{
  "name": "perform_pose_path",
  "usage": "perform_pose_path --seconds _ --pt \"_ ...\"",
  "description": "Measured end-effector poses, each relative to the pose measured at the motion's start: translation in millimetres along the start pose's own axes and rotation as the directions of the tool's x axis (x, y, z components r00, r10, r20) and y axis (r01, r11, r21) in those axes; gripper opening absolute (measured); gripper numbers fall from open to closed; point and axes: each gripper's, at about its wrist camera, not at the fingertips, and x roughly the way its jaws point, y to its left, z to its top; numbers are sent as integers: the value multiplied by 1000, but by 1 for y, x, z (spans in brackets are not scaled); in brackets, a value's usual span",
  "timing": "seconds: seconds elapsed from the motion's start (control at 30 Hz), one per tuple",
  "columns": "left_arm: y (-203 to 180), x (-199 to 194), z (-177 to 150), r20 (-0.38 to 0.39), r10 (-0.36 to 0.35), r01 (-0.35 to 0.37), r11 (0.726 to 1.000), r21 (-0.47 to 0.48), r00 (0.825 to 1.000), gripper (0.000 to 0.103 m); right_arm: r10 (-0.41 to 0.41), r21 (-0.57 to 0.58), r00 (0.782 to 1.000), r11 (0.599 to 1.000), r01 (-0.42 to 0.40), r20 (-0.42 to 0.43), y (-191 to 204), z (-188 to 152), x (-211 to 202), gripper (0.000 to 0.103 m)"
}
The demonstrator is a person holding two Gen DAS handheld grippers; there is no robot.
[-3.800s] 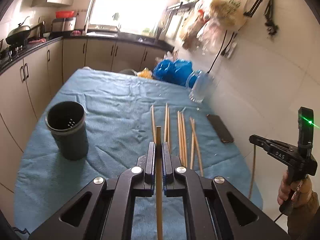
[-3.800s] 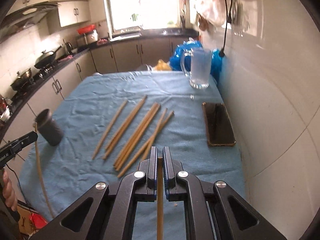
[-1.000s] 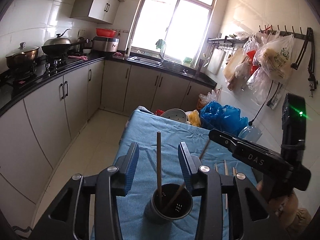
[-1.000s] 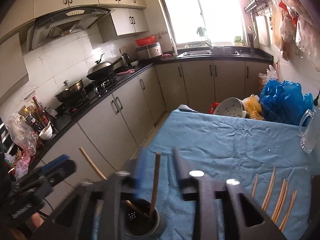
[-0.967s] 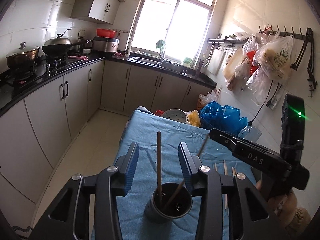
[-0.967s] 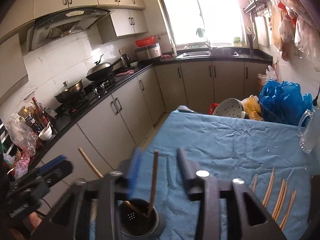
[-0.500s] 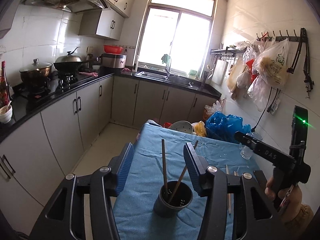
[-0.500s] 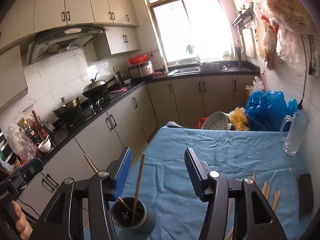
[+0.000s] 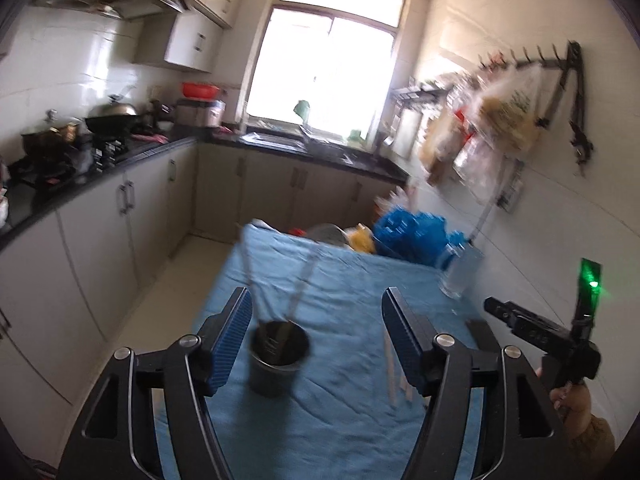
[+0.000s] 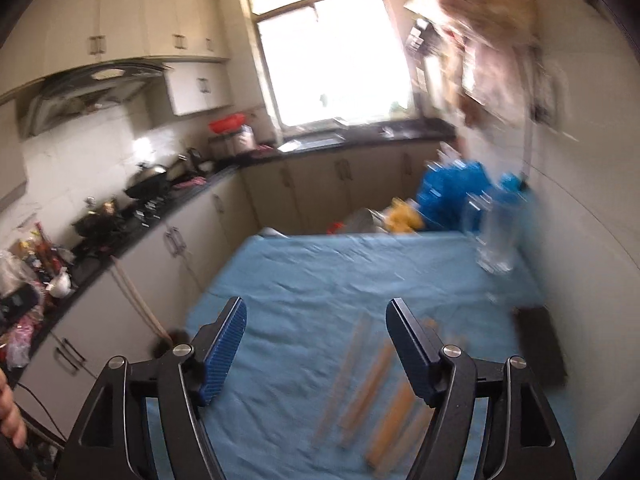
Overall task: Organize utensils
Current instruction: 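Return to the table and grasp another chopstick with each tool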
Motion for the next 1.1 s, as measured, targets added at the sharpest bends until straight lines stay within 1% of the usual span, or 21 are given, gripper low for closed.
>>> perform_pose_path --seconds 0.07,0.13,0.23,0.27,0.33,0.37,0.4,0.43,0.53,0.6,0.7,0.73,0.8,0.87,0.9,0.93,0.97,1.0,1.03,1.07,1.1 --pt "-18 14 -12 -42 -29 30 999 11 999 66 -30 40 998 999 32 -46 -30 -14 3 76" --pt "-36 32 -26 -98 -62 64 998 12 993 66 -52 77 994 995 59 -93 -55 -28 9 76" --pt "-66 64 -50 -184 -100 105 994 21 978 66 -78 113 985 989 96 -153 -88 -48 21 76" --pt "-75 73 -56 -204 -103 112 993 33 974 66 -83 120 982 987 104 -172 -97 -54 25 73" --pt "-93 93 -71 -241 -101 120 991 65 965 66 -83 118 972 987 111 -219 -111 -67 37 60" --pt "-100 102 -77 -254 -95 119 990 77 963 66 -85 108 966 988 113 -243 -114 -72 43 57" --pt "-107 115 -86 -273 -82 111 989 94 959 64 -85 95 960 989 114 -267 -116 -79 49 51" --pt "-112 125 -94 -291 -70 105 989 106 954 62 -81 83 954 991 110 -290 -117 -85 56 49" --pt "-122 163 -117 -356 -44 98 986 137 933 53 -61 70 938 993 90 -341 -117 -105 70 48" --pt "-123 192 -131 -407 -12 78 986 146 913 42 -66 52 927 994 92 -369 -118 -116 79 48" --pt "-120 221 -144 -452 12 62 987 148 892 41 -89 16 914 994 104 -396 -121 -130 87 45" --pt "-119 227 -146 -459 18 56 988 147 888 41 -98 4 911 994 109 -401 -121 -133 89 45" --pt "-118 241 -151 -481 20 56 988 144 877 40 -114 -25 915 993 114 -388 -119 -135 88 45" --pt "-119 249 -154 -492 32 52 986 155 870 40 -138 -60 913 990 124 -384 -116 -138 87 44" --pt "-120 255 -157 -499 37 50 986 160 866 40 -154 -76 913 988 135 -379 -115 -139 87 38" --pt "-120 257 -157 -505 37 52 986 160 862 38 -172 -88 911 985 150 -376 -113 -139 88 30" --pt "-122 260 -159 -507 44 48 985 167 861 33 -192 -98 908 981 167 -372 -112 -139 88 26" --pt "-124 261 -159 -494 64 34 982 188 867 23 -198 -98 908 980 174 -370 -112 -138 89 19" --pt "-124 262 -159 -494 81 23 979 201 866 17 -203 -93 907 979 181 -369 -114 -137 89 13" --pt "-123 262 -158 -498 85 19 980 200 863 6 -209 -87 905 978 191 -370 -115 -136 88 13" --pt "-120 262 -157 -512 63 32 984 175 857 6 -203 -70 905 979 191 -373 -118 -136 87 11"
